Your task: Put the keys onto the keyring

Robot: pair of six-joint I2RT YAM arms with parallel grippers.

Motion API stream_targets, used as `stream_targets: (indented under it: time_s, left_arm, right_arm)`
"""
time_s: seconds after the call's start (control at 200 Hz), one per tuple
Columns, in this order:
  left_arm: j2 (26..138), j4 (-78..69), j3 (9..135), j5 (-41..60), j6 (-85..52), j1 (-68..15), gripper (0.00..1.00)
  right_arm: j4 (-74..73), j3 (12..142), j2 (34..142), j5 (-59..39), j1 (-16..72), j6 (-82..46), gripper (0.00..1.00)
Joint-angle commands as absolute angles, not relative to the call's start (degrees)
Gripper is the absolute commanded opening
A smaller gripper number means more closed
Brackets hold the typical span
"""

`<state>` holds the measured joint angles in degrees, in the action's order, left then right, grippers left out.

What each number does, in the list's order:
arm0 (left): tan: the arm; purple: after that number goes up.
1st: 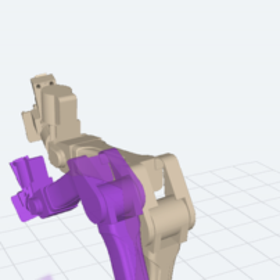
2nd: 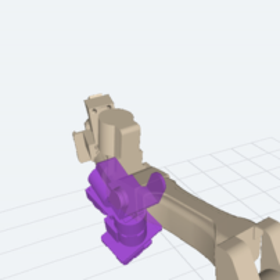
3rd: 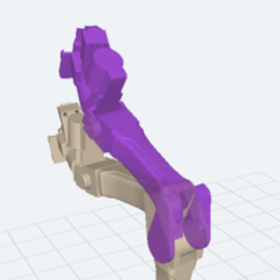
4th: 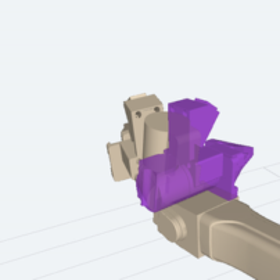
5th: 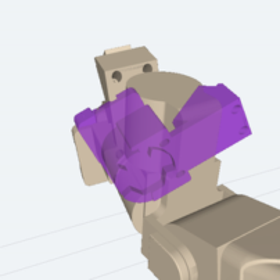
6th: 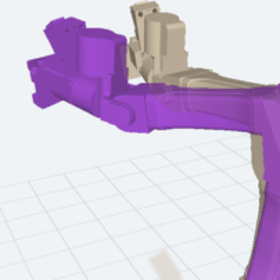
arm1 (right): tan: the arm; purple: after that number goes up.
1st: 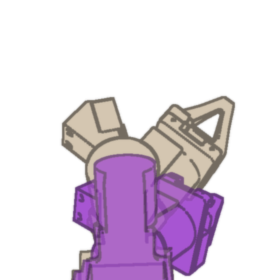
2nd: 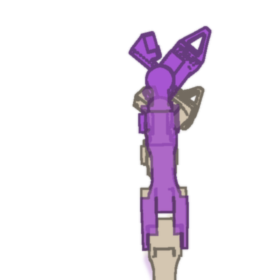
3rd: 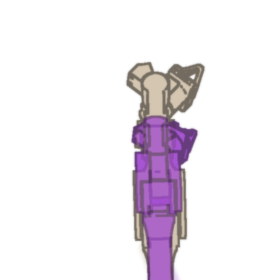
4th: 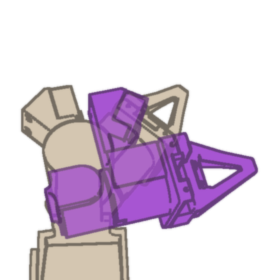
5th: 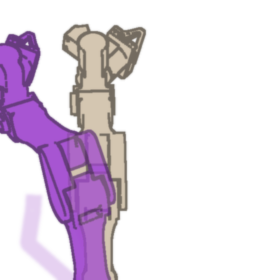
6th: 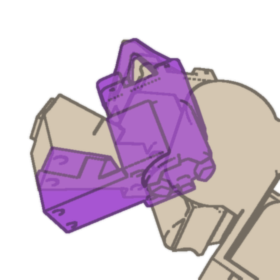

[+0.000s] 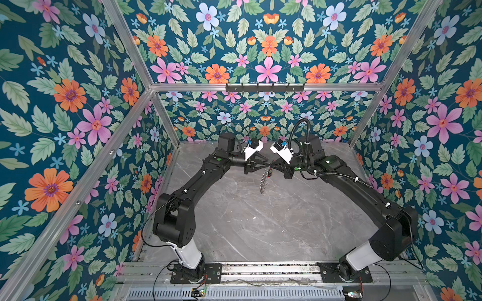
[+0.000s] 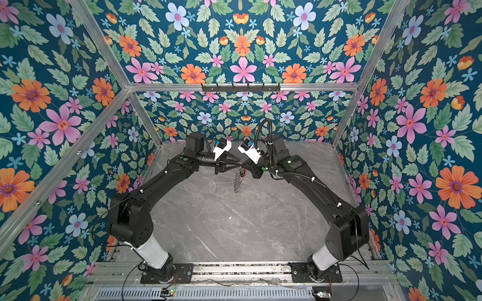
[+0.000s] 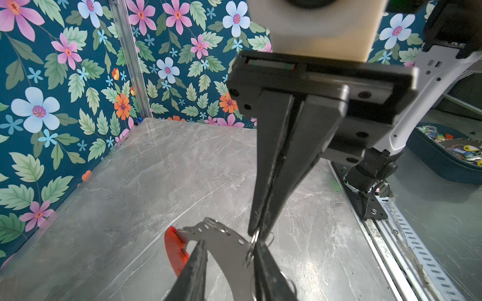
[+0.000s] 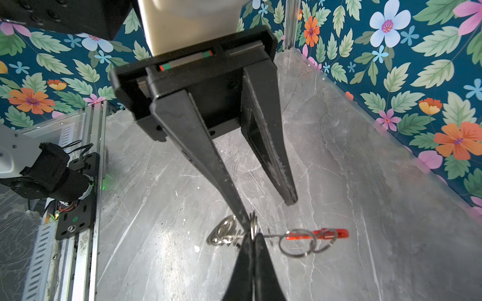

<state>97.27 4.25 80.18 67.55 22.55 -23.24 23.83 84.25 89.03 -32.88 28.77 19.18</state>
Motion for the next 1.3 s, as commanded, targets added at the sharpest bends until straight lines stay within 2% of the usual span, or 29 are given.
stream_targets:
  time_s: [0.0,0.12,0.21,0.44,0.56,0.69,0.8,0.915,1.0,1.295]
  left_arm:
    - [97.6,2.7,80.6,69.0,21.8,-23.4,0.3]
    - [97.8,2.7,80.8,69.8,21.9,-23.4,0.17]
    - [98.0,2.7,80.9,70.5,21.9,-23.4,0.0]
    - [97.3,-2.4,79.3,74.7,19.7,-23.3,0.0]
    - [96.1,-31.5,70.7,72.1,-3.0,-23.3,0.0]
    - [97.0,-63.3,63.0,65.7,-24.5,-23.2,0.0]
    - [98.9,-78.3,60.6,59.9,-36.1,-23.2,0.0]
    - [100.7,-91.7,58.8,55.8,-44.2,-23.6,0.0]
    - [100.8,-94.2,58.4,54.1,-46.1,-24.0,0.0]
    - [99.2,-90.4,57.4,50.4,-46.3,-24.7,0.0]
  right_arm:
    - [21.7,84.2,88.3,-34.5,29.0,19.5,0.0]
    - [21.7,84.1,88.3,-34.5,29.1,19.5,0.0]
    - [21.8,84.0,88.3,-34.5,29.1,19.5,0.0]
    - [19.1,83.2,87.9,-33.2,29.3,16.0,0.0]
    - [12.9,79.6,85.7,-30.9,29.2,11.2,0.22]
    - [5.8,74.8,82.5,-29.8,28.9,5.7,0.3]
    - [-2.0,70.5,79.8,-29.8,27.0,-2.1,0.32]
    - [-10.0,67.7,79.0,-35.7,22.6,-12.9,0.32]
    - [-12.6,68.0,79.9,-39.3,20.3,-18.1,0.32]
    - [-18.1,71.1,82.8,-48.6,20.3,-22.5,0.35]
